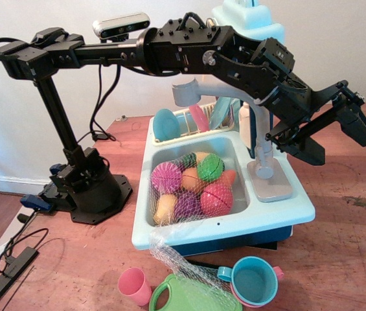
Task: Turn lever vertical to front
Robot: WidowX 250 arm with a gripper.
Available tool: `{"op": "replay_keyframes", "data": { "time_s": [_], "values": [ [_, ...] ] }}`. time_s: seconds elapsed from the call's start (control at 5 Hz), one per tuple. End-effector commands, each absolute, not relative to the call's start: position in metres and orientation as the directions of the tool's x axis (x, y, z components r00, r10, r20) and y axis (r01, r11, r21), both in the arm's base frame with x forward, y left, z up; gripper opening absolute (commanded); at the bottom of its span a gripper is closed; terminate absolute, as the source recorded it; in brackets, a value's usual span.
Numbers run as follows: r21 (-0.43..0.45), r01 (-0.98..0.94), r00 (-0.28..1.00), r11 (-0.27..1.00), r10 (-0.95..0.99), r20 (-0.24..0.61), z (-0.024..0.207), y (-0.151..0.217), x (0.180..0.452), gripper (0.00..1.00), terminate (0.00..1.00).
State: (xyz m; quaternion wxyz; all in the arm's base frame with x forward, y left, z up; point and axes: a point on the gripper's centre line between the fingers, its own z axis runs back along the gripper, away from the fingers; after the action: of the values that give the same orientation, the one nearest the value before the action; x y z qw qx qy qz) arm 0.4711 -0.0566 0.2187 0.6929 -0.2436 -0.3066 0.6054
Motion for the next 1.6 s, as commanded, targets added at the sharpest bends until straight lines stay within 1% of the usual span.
{"op": "replay_keyframes", "data": {
  "time_s": [0.0, 0.4, 0.8, 1.2, 1.4],
  "values": [
    [-0.709, -0.690, 0.079, 0.148, 0.988, 0.130, 0.219, -0.057, 0.471, 1.00, 0.00],
    [-0.715, -0.688, 0.045, 0.127, 0.990, 0.132, 0.216, -0.050, 0.457, 1.00, 0.00],
    [-0.738, -0.666, 0.029, 0.110, 0.992, 0.122, 0.208, -0.046, 0.455, 1.00, 0.00],
    [-0.747, -0.658, -0.002, 0.093, 0.992, 0.125, 0.202, -0.031, 0.447, 1.00, 0.00],
    [-0.756, -0.647, -0.012, 0.099, 0.990, 0.140, 0.211, -0.018, 0.451, 1.00, 0.00]
  ]
}}
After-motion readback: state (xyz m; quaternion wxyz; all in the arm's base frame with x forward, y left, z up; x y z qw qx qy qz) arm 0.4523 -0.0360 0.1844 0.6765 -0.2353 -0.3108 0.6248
